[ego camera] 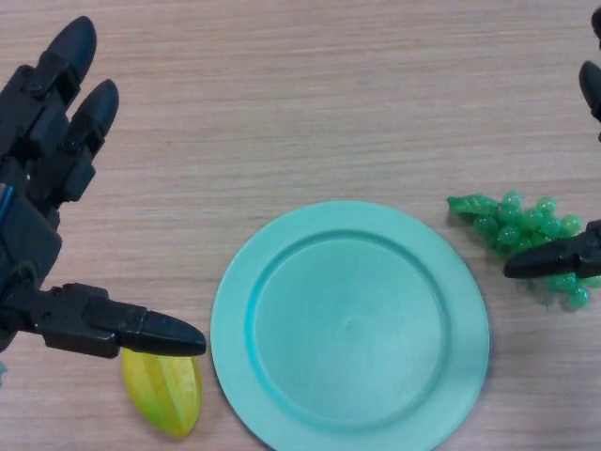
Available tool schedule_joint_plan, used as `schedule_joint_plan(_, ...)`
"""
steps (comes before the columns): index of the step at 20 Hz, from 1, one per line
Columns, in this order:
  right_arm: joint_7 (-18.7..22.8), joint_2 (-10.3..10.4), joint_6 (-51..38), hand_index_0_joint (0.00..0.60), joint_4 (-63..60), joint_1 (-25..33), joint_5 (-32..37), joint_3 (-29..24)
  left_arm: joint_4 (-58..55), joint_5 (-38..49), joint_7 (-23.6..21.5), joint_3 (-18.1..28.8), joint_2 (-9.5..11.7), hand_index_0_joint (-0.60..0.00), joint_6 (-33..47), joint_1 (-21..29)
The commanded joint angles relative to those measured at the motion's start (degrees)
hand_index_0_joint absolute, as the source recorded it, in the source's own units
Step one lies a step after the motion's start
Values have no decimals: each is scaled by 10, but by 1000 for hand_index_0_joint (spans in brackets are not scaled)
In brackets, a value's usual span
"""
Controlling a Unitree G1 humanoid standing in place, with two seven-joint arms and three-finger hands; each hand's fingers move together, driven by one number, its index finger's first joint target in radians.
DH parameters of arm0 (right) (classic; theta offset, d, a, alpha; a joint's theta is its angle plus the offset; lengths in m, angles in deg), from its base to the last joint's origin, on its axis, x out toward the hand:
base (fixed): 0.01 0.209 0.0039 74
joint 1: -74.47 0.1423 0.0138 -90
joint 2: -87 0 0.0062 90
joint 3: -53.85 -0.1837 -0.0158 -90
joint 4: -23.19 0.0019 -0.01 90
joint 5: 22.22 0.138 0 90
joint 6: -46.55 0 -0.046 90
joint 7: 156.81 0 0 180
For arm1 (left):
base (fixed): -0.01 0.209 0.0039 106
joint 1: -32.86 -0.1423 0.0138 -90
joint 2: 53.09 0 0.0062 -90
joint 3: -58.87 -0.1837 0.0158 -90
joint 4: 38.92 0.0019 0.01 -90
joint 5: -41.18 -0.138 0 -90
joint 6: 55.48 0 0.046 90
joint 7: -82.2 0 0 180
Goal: Pick up the green grapes and place it on the plate
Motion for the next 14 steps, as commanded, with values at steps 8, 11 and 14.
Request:
schedule_joint_plan(8, 66, -46, -243, 0, -266, 80, -98, 6, -26, 11, -7, 47, 27, 0, 67, 25)
schedule_joint_plan(11, 74, -54, -272, 0, -336, 97, -116, 13, -25, 13, -7, 51, 26, 0, 71, 22)
schedule_joint_plan(14, 84, -69, -313, 0, -423, 120, -139, 16, -21, 9, -3, 54, 18, 0, 92, 9)
